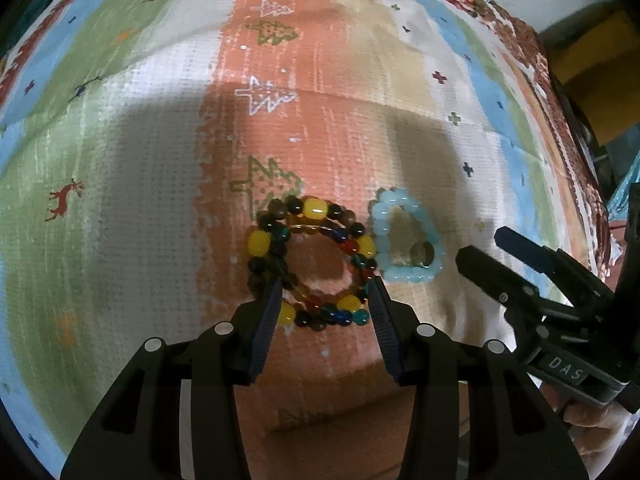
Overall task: Organize jewelry
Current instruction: 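Move the left gripper to the multicolour bracelet while the right gripper moves to the light blue bracelet, then grasp the multicolour bracelet with the left gripper while the right gripper grasps the light blue bracelet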
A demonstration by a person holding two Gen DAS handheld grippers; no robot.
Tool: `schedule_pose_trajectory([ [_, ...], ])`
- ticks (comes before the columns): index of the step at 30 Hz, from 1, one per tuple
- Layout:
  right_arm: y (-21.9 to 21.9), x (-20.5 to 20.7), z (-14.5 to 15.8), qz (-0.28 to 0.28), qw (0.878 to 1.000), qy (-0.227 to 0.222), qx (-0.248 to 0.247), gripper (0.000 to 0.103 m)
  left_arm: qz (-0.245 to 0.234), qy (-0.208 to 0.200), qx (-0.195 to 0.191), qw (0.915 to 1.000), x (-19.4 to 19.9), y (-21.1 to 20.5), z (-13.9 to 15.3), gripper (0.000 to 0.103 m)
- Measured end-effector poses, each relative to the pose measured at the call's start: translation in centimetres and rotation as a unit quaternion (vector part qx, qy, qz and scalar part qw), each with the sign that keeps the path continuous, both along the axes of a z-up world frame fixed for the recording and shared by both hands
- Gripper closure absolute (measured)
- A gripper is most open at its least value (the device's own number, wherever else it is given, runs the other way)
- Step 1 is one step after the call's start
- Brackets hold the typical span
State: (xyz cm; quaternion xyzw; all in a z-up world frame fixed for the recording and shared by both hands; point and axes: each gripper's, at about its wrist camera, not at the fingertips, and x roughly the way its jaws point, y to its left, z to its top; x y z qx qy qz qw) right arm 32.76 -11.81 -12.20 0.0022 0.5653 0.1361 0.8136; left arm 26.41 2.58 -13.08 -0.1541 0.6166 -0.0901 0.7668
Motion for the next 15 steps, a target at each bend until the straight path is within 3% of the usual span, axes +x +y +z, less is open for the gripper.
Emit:
schedule_pose_trajectory([
  [9,0.5,1.5,-1.3,-0.003,1.0,-0.001,-0.011,0.031,-0.005,0.004,-0.004,1.0,0.2,0.1,-0.4,0.059],
  [15,0.7,2.3,-2.7,-0.007,1.0,0.005,-0.021,0.031,-0.002,0.013,-0.002,0.9999,0.6,0.5,-1.1,0.069],
])
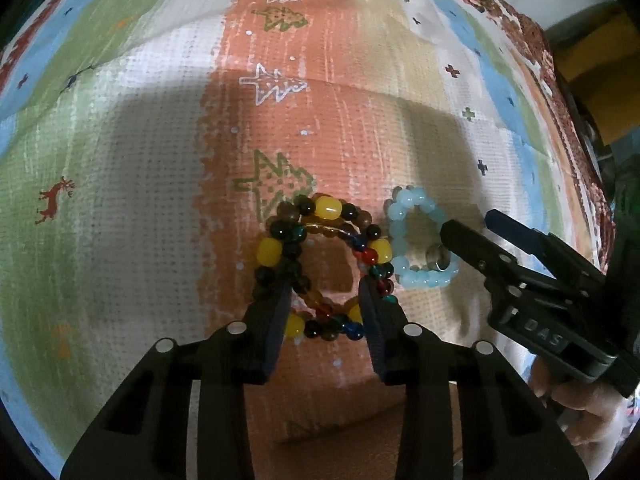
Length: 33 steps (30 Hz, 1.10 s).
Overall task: Organize jewelry
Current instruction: 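Grasp the multicolour bracelet with the left gripper while the right gripper grasps the light blue bracelet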
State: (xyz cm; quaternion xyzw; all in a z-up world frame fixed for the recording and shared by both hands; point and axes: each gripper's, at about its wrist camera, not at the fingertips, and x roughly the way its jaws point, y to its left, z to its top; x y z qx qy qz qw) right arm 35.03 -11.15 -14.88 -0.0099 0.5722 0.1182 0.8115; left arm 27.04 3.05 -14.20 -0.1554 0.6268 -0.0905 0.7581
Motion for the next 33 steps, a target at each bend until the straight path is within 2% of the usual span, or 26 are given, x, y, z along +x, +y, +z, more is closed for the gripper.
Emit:
schedule_pose_trajectory([
  [6,0.5,0.5,-0.7,0.003,1.0,-0.006,-0.016,0.031,0.006,0.001,0.004,1.0,-0.1,0.6,-0.2,0.085],
  [8,0.6,0.5,-0.8,0.006,1.0,-0.008,-0.025,0.039,0.007,0.0,0.004,1.0,-0.1,0.8,-0.3,0.089],
  [10,0.9,0.6,-1.0,0.009,0.999,-0.009,-0.041,0.041,0.004,-0.002,0.006,1.0,-0.2,0.8,-0.2,0.089],
  [12,1.1,0.7,-1.0,0.014,0.999,-0.01,-0.052,0.048,0.001,-0.005,0.007,1.0,-0.2,0.8,-0.1,0.09],
  [17,1.1,0.6,-0.7,0.021,0.999,-0.004,-0.049,0.088,-0.002,-0.009,0.003,0.9999,-0.3,0.7,0.3,0.091],
  [19,1.0,0.6,-0.7,0.024,0.999,-0.002,-0.046,0.091,-0.006,-0.012,0.003,0.9999,-0.3,0.5,0.5,0.091],
  [25,0.9,0.3,-0.1,0.026,0.999,-0.01,-0.04,0.091,-0.006,-0.026,-0.004,0.9996,-0.5,0.5,1.7,0.092],
  [33,1.0,-0.6,2.0,0.032,0.999,-0.023,-0.029,0.091,0.002,-0.043,-0.018,0.9989,-0.9,1.0,3.3,0.092],
])
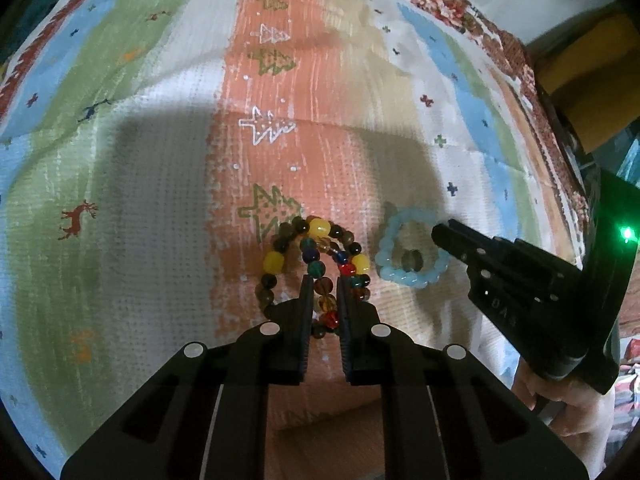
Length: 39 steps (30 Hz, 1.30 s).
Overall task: Organize jewelry
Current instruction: 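Grasp the multicolour bracelet with the left gripper while the right gripper grasps the light blue bracelet, then carry both held bracelets over the silver tin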
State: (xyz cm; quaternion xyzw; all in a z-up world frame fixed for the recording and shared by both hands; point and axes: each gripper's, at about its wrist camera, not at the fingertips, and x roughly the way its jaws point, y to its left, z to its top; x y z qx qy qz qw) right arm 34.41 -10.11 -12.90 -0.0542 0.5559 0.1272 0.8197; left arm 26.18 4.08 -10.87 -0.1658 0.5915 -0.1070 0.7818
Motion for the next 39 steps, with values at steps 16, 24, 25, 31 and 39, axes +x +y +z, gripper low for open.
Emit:
schedule_pose_trajectory([
  [16,0.1,-2.9,3.1,0.015,0.999,-0.025,0.013,0.091,-0.002,-0.034,-0.01,0.9994,-1.2,-0.6,2.7,0.094],
  [24,0.0,-4.0,4.5,0.018,0.999,-0.037,0.025,0.091,-0.002,-0.047,-0.014,0.9988,-2.0,-0.7,3.7,0.094],
  [25,0.1,-4.1,4.7,0.019,0.999,-0.039,0.026,0.091,-0.003,-0.049,-0.015,0.9987,-2.1,-0.7,3.9,0.094],
  [31,0.1,-4.9,5.6,0.023,0.998,-0.047,0.032,0.091,-0.004,-0.058,-0.019,0.9981,-2.9,-0.7,4.6,0.094],
  [39,0.2,-6.2,7.2,0.032,0.997,-0.063,0.042,0.091,-0.008,-0.073,-0.026,0.9969,-4.0,-1.1,5.8,0.094],
])
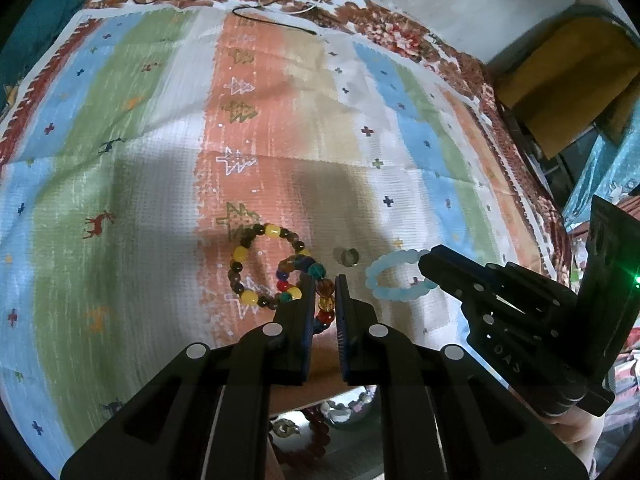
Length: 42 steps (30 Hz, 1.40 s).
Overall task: Organize jewelry
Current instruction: 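Carry both held bracelets over the silver tin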
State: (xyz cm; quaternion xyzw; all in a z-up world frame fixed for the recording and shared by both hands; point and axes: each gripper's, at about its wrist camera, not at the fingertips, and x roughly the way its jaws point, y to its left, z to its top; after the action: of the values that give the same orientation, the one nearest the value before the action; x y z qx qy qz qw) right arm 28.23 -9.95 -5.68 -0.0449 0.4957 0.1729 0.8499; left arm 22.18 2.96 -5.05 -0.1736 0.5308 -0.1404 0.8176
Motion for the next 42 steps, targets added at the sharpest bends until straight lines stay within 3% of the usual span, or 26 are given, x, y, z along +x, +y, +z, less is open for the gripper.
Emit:
schedule_pose_trajectory([
  [11,0.1,-2.9,2.5,0.019,0.999,-0.027,0.02,0.091,-0.009,-0.021,0.003,0.9997,-1.8,-0.9,1.5,0.094],
  [42,0.0,-8.5,4.8,0.055,0.996,-0.059,0.033,0.091,-0.015,-0.083,0.059,0.9947,-6.5,-2.5,4.3,0.094],
])
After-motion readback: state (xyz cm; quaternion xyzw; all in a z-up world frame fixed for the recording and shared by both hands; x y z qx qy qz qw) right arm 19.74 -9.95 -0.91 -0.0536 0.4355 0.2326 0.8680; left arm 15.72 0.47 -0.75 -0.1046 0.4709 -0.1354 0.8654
